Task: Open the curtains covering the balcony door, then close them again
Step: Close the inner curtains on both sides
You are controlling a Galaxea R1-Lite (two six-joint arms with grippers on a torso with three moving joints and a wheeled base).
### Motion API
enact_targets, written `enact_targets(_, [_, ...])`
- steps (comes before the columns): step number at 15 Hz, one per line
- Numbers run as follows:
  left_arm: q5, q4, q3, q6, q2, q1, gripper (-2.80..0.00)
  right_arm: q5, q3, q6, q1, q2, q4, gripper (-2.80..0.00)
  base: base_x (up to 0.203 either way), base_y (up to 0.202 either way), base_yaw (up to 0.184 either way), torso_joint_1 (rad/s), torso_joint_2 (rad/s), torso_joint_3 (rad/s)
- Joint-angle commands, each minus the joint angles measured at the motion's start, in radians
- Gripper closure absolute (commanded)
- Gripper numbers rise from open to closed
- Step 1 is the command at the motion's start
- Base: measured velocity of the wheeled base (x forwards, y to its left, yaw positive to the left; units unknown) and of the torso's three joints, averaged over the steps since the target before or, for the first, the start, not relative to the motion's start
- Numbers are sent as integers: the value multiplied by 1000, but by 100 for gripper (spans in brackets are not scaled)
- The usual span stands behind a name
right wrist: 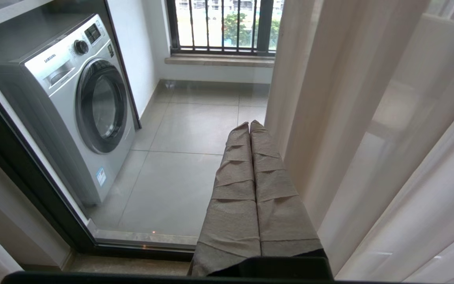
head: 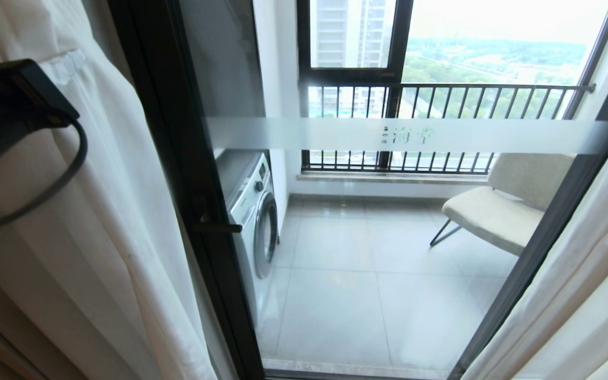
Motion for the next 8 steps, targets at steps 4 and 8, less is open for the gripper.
enact_targets(4, [1,-5,1,-1,-8,-31,0,0,0,0,0,1,0,0,0,-193,0,2,2,3])
enact_targets(8, [1,-5,-1,-1,-11,-64,0,0,0,0,0,1,0,0,0,-195,0,2,1,-1])
